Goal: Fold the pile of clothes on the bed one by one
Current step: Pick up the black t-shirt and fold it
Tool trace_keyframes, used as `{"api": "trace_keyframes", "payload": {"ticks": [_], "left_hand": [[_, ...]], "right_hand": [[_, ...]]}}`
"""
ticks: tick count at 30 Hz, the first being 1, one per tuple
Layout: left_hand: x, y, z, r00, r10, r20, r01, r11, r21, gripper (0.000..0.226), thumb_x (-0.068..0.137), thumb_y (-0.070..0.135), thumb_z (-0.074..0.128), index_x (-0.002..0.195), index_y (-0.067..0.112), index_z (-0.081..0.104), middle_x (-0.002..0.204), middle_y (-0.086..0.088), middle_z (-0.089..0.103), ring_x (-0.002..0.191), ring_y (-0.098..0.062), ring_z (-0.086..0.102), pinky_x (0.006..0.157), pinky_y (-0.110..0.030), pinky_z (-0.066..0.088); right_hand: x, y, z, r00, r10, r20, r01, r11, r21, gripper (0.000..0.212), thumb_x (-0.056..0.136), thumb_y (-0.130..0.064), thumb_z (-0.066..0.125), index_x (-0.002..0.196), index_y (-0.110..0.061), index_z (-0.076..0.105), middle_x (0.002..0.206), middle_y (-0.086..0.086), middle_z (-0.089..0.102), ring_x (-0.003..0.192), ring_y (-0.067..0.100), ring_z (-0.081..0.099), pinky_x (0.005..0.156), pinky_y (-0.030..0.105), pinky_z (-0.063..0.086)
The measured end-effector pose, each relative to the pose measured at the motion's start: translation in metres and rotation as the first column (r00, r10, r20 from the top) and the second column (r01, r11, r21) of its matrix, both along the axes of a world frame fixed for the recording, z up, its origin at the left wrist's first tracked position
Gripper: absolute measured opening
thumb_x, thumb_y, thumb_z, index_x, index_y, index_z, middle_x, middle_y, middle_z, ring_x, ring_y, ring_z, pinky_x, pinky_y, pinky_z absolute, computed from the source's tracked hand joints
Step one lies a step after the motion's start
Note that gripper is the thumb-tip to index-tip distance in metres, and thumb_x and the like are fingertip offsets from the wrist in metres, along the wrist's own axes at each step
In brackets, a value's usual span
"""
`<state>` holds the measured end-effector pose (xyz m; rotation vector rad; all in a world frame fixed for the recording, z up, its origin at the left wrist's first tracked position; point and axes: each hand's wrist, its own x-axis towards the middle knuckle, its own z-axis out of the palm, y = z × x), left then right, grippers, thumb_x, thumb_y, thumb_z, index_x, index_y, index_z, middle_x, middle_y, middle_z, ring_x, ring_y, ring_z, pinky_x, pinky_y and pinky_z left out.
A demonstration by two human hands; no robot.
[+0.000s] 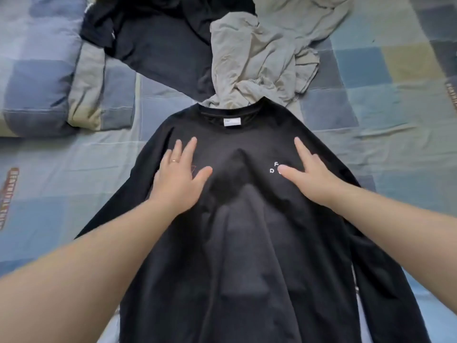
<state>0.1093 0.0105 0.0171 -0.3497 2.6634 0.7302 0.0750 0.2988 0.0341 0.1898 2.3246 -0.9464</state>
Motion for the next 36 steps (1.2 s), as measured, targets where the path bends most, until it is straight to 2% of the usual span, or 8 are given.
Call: {"api": "trace_keyframes", "payload": {"ticks": [11,17,21,24,27,29,32,36], "left_hand": [[0.229,0.089,0.019,0.918,-0.259,0.299,0.311,0.94,-0.139,0.077,0.098,0.063,0.041,0.16,0.038,0.003,0.169,0.003,-0.008,0.155,-0.025,-0.002,0.123,-0.043,0.018],[0.363,0.104,-0.022,0.855,-0.184,0.485,0.294,0.943,-0.16,0.088,0.092,0.064,0.054,0.159,0.04,0.002,0.169,0.003,-0.008,0.155,-0.027,-0.002,0.121,-0.044,0.022],[0.429,0.103,-0.046,0.825,-0.2,0.528,0.35,0.915,-0.201,0.102,0.084,0.056,0.069,0.159,0.041,0.002,0.168,0.003,-0.013,0.155,-0.029,0.001,0.12,-0.045,0.024],[0.455,0.092,-0.062,0.888,-0.242,0.392,0.369,0.883,-0.29,0.096,0.079,0.029,0.079,0.157,0.033,0.024,0.167,-0.003,0.012,0.146,-0.035,0.024,0.109,-0.049,0.037],[0.454,0.079,-0.073,0.95,-0.25,0.189,0.298,0.907,-0.299,0.063,0.07,0.002,0.077,0.128,0.017,0.058,0.131,-0.011,0.053,0.104,-0.04,0.051,0.079,-0.051,0.049],[0.447,0.07,-0.073,0.945,-0.309,0.104,0.326,0.892,-0.312,0.035,0.074,0.002,0.074,0.106,0.012,0.063,0.102,-0.012,0.058,0.082,-0.037,0.052,0.065,-0.045,0.043],[0.44,0.058,-0.069,0.918,-0.389,0.083,0.395,0.87,-0.294,0.018,0.08,0.006,0.069,0.093,0.012,0.059,0.086,-0.009,0.054,0.072,-0.035,0.05,0.06,-0.039,0.035],[0.448,0.058,-0.06,0.898,-0.385,0.211,0.434,0.854,-0.286,0.022,0.081,0.005,0.06,0.091,0.02,0.048,0.087,-0.002,0.05,0.074,-0.029,0.045,0.065,-0.038,0.035]], "right_hand": [[0.194,0.066,0.021,0.948,0.295,0.119,-0.305,0.949,0.077,0.077,0.1,-0.048,0.052,0.159,-0.043,0.002,0.166,-0.02,0.004,0.155,0.013,-0.003,0.122,0.048,0.011],[0.299,0.103,-0.027,0.837,0.443,0.322,-0.481,0.876,0.042,0.076,0.095,-0.047,0.061,0.158,-0.035,0.02,0.162,-0.006,0.029,0.149,0.018,0.024,0.118,0.045,0.03],[0.366,0.114,-0.062,0.68,0.655,0.329,-0.728,0.657,0.197,0.092,0.086,-0.057,0.066,0.159,-0.037,0.012,0.168,-0.006,-0.006,0.155,0.018,-0.003,0.121,0.047,0.022],[0.401,0.121,-0.081,0.616,0.749,0.245,-0.776,0.522,0.354,0.105,0.083,-0.053,0.07,0.16,-0.035,0.001,0.167,0.0,-0.02,0.154,0.025,-0.012,0.122,0.05,0.013],[0.415,0.126,-0.092,0.647,0.763,0.011,-0.684,0.574,0.45,0.08,0.077,-0.026,0.079,0.148,-0.023,0.044,0.16,0.012,0.028,0.145,0.037,0.03,0.108,0.052,0.037],[0.419,0.13,-0.095,0.659,0.738,-0.143,-0.61,0.636,0.473,0.044,0.075,-0.014,0.079,0.117,-0.015,0.066,0.125,0.011,0.059,0.108,0.038,0.057,0.081,0.046,0.051],[0.421,0.134,-0.087,0.658,0.724,-0.208,-0.577,0.662,0.478,0.012,0.085,-0.01,0.07,0.096,-0.012,0.066,0.089,0.007,0.058,0.076,0.034,0.057,0.061,0.042,0.048],[0.429,0.158,-0.076,0.732,0.639,-0.237,-0.506,0.743,0.438,0.012,0.085,-0.006,0.065,0.095,-0.012,0.067,0.087,0.005,0.055,0.073,0.032,0.056,0.05,0.036,0.046]]}}
